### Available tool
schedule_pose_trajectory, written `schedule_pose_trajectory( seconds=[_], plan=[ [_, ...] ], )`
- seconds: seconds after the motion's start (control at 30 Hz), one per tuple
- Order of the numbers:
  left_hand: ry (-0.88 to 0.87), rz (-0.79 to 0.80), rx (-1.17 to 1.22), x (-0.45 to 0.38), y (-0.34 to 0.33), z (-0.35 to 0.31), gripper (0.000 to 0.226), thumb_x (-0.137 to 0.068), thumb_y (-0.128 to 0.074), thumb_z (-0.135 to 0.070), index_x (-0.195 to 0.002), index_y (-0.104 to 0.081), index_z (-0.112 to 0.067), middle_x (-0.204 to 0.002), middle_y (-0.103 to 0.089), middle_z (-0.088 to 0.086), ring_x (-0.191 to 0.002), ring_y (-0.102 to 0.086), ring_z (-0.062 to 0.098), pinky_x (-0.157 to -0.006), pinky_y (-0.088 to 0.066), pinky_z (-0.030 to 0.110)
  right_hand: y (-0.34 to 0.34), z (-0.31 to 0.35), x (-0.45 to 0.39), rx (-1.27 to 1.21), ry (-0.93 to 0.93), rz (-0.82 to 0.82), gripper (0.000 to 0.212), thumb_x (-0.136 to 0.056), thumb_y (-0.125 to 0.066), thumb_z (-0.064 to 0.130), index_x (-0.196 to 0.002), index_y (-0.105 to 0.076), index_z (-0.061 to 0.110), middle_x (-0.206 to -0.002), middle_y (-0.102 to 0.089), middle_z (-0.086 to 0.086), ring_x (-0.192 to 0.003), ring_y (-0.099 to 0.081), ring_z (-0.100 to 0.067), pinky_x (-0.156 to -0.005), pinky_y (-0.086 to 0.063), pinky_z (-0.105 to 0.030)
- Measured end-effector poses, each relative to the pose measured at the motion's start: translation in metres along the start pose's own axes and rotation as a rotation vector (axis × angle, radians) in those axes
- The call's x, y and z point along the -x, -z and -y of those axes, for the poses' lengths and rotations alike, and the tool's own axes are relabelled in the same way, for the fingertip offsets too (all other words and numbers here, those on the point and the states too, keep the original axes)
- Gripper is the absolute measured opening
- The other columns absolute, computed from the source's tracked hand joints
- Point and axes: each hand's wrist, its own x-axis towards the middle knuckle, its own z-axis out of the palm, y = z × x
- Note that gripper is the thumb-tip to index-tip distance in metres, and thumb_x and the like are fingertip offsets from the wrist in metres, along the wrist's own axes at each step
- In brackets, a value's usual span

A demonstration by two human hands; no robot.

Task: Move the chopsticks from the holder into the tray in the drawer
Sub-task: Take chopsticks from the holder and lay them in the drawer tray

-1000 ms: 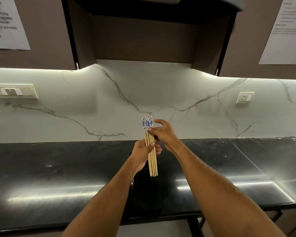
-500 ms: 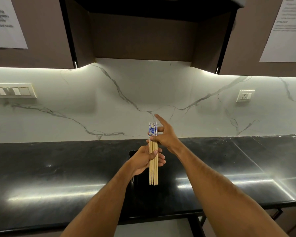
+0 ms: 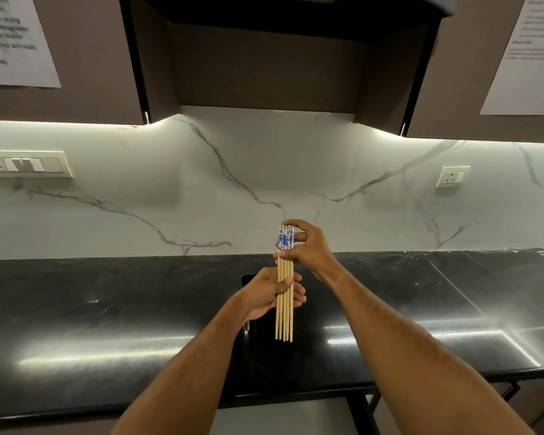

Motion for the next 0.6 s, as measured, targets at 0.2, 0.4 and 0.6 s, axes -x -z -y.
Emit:
schedule_pose_trajectory(
  seconds=[0.2, 0.4, 0.6],
  plan=[
    [0.008, 0.013, -0.010, 0.009, -0.001, -0.002, 0.025, -0.107, -0.045, -0.009, -0.124, -0.058, 0.003, -0.102, -0.072, 0.020, -0.100, -0.072, 0.033, -0.097, -0.057, 0.046, -0.004, 0.006, 0.008, 0.018, 0.009, 0.014, 0.069, -0.075, -0.085, -0.004, -0.135, -0.056, 0.013, -0.111, -0.073, -0.014, -0.094, -0.077, -0.022, -0.079, -0.065, -0.040],
    [0.001, 0.017, -0.013, 0.022, -0.003, 0.000, 0.027, -0.106, -0.046, -0.010, -0.127, -0.057, 0.004, -0.108, -0.071, 0.022, -0.104, -0.071, 0.035, -0.098, -0.057, 0.046, -0.008, 0.010, 0.023, -0.049, -0.013, -0.046, 0.062, -0.076, -0.083, -0.008, -0.131, -0.060, 0.012, -0.105, -0.075, -0.017, -0.089, -0.078, -0.027, -0.079, -0.064, -0.049],
    [-0.085, -0.176, 0.064, 0.038, -0.004, 0.012, 0.030, -0.100, -0.060, -0.011, -0.126, -0.063, 0.003, -0.109, -0.075, 0.022, -0.104, -0.074, 0.034, -0.085, -0.062, 0.036, -0.012, 0.014, 0.043, -0.186, -0.054, -0.229, 0.074, -0.076, -0.082, -0.010, -0.140, -0.054, 0.016, -0.110, -0.074, -0.017, -0.092, -0.078, -0.025, -0.080, -0.064, -0.045]
  ],
)
